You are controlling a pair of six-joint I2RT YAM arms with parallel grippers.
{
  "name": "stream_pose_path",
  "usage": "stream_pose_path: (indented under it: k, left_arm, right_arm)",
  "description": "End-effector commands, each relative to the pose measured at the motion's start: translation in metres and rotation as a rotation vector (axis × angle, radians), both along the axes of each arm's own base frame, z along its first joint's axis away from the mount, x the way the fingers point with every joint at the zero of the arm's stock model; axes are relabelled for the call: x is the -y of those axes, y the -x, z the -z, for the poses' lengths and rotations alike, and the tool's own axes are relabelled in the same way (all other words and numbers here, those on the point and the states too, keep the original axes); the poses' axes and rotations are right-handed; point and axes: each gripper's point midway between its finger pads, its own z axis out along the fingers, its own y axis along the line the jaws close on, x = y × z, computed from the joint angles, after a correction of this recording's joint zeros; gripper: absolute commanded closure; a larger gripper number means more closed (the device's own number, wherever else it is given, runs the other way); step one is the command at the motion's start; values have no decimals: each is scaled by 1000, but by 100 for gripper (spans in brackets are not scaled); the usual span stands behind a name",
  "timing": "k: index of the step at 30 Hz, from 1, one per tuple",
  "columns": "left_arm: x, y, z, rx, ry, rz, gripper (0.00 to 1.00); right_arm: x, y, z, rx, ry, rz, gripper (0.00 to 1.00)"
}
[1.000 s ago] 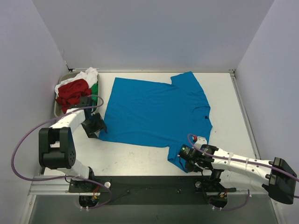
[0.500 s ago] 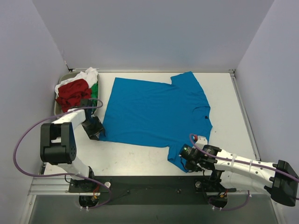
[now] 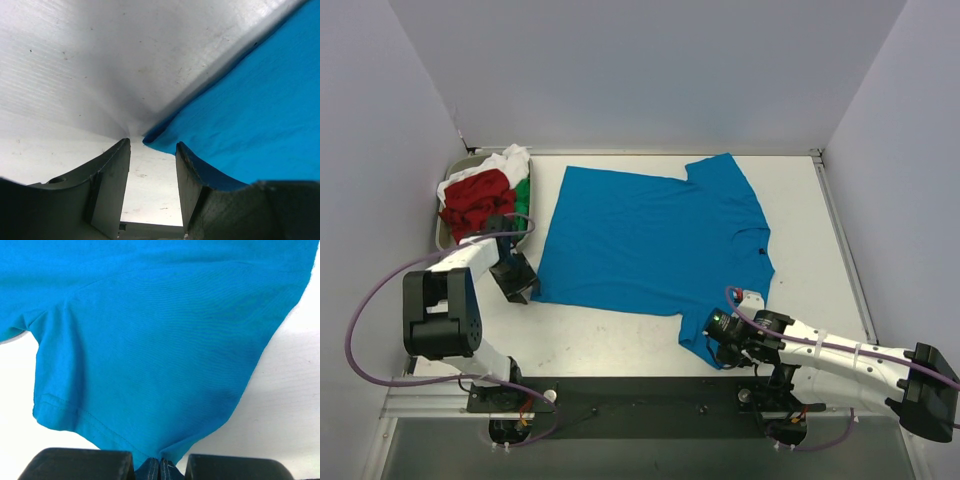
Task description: Fold and stack the t-shirts
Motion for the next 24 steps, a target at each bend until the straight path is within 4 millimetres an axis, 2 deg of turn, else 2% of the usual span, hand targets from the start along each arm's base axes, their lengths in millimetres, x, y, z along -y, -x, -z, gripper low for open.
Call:
stream_pose_path:
  k: [1, 7, 19, 22, 24]
  left_arm:
    - [-7, 2, -5, 17, -21, -15, 49]
    - [-4, -3, 2, 10, -2, -25, 61]
    - [-5, -13, 9, -7, -8, -44, 62]
    - [-5, -16, 9, -4, -6, -45, 72]
    - [-5, -19, 10, -1, -4, -48, 83]
  right_arm:
    - [7, -2, -7, 16, 39, -4, 100]
    - [9, 0, -6, 15, 34, -5, 100]
    - [9, -1, -9, 25, 24, 4, 100]
    - [10, -1, -8, 29, 26, 2, 100]
    - [11, -1, -7, 27, 28, 5, 100]
